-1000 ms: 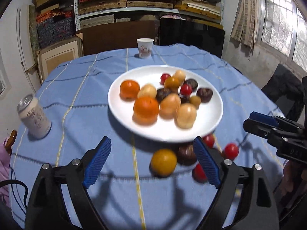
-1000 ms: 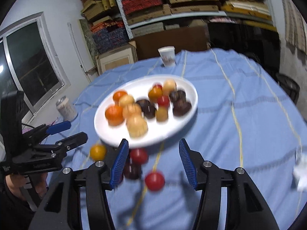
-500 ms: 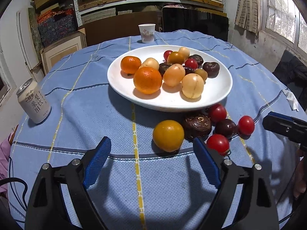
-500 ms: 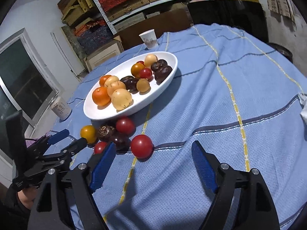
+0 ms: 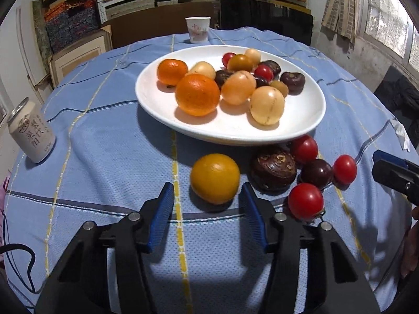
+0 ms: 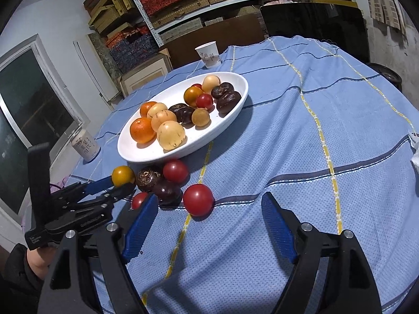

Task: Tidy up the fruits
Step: 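Grasp the yellow-orange fruit with the left tool while the right tool grasps a red tomato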

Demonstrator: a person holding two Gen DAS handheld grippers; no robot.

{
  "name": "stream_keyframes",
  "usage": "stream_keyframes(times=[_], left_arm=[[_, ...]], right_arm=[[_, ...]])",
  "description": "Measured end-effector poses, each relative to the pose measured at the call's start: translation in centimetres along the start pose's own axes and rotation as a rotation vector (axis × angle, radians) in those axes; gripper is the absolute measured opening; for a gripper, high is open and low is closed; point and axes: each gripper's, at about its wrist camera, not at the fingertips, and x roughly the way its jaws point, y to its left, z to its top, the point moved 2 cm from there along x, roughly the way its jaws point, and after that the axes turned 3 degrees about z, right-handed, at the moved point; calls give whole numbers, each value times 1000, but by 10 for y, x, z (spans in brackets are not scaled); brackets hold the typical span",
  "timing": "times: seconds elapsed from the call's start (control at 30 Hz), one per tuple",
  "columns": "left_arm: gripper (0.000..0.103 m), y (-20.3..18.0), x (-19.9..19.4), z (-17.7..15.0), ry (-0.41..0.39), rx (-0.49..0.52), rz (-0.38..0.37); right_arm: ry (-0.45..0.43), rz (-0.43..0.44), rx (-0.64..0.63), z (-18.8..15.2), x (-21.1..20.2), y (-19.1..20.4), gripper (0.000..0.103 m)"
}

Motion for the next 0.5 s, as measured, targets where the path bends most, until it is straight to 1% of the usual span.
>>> stream_keyframes(times=[0.37,0.4,0.43,0.5], left_arm=[[52,-4,3,2,4,13,1],[47,-4,3,2,1,8,1],[36,-3,3,2,1,3,-3],[36,-1,3,2,-1,-4,-16]], right_arm=[[2,-3,-6,0,1,2,82],[1,-3,-8,0,1,2,82],[0,-4,-9,0,1,2,82],[-2,-7,-9,0,0,2,82]])
